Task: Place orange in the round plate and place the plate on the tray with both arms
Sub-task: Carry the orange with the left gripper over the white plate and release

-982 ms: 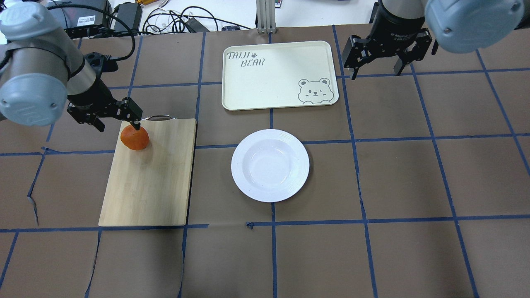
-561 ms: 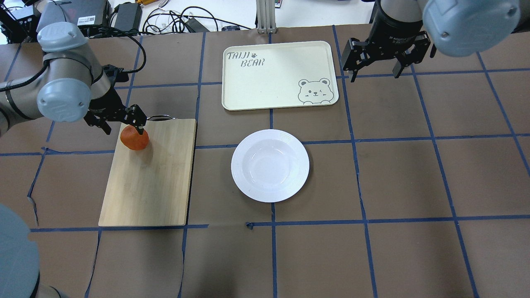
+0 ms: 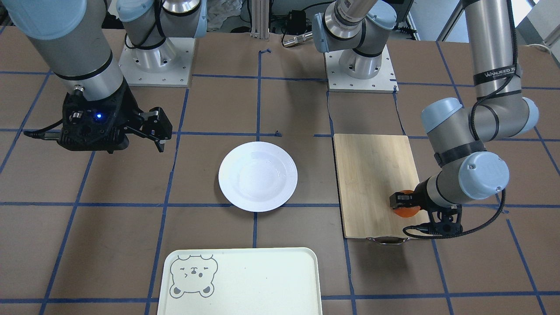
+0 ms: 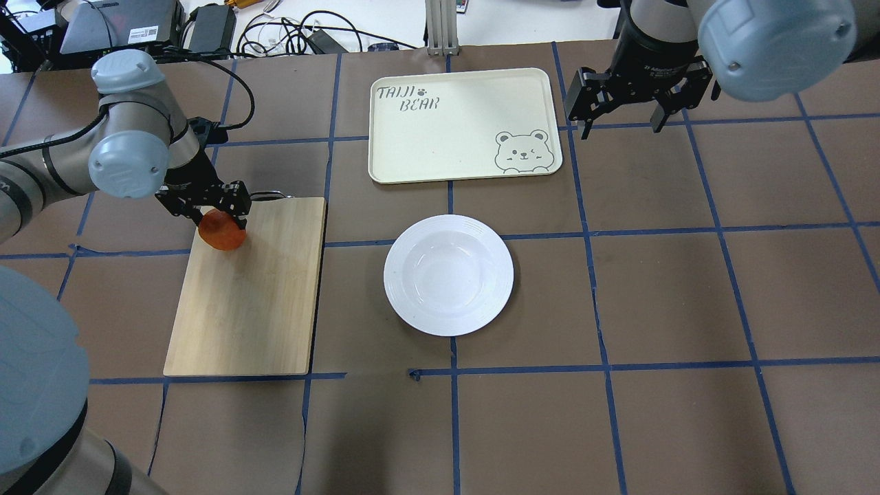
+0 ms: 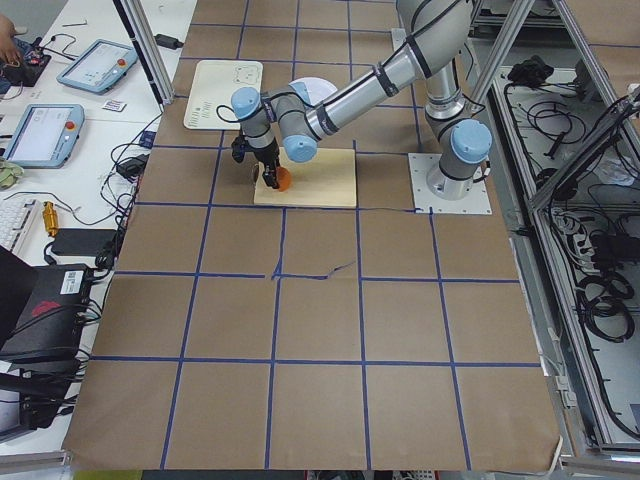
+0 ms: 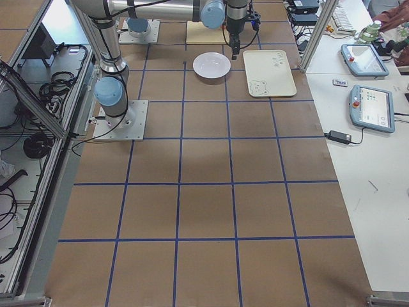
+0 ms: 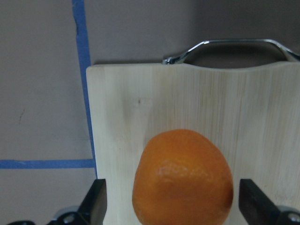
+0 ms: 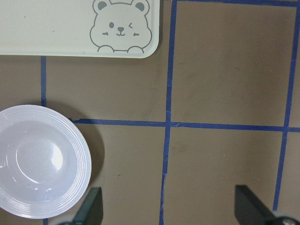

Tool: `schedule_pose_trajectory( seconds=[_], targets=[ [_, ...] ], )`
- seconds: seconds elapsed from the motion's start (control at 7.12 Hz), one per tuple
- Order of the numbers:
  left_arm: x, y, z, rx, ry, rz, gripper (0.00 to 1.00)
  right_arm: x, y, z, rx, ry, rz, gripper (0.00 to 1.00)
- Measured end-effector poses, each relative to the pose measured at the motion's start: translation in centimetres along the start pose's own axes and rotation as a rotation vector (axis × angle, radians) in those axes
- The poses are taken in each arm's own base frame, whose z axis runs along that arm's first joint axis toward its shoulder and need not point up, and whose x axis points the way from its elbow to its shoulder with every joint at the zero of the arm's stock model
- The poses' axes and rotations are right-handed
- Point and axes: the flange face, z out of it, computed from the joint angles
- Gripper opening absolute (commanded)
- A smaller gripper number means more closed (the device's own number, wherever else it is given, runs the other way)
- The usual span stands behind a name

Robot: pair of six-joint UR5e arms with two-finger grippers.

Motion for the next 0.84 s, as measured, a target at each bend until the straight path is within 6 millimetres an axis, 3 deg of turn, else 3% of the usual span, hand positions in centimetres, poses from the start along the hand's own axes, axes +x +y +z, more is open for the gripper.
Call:
schedule_pose_trajectory(
  seconds=[0.28, 0.42, 0.56, 0.84],
  targets=[
    [0.9, -0.3, -1.5, 0.012, 0.041, -0.017, 0.10, 0.0, 0.0, 0.0, 0.000, -0.002, 0.000, 1.00],
    [2.5, -0.4, -3.0, -0.002, 0.066, -0.046, 0.10, 0.0, 0.0, 0.0, -0.001, -0.002, 0.000, 1.00],
    [5.6, -0.4, -4.3, -0.013, 0.089, -0.091, 0.10, -0.1, 0.0, 0.1, -0.001, -0.002, 0.000, 1.00],
    [15.5, 0.6, -6.0, -0.022, 0.135, -0.206, 0.10, 0.0, 0.1, 0.2, -0.005, 0.000, 0.000, 1.00]
  ],
)
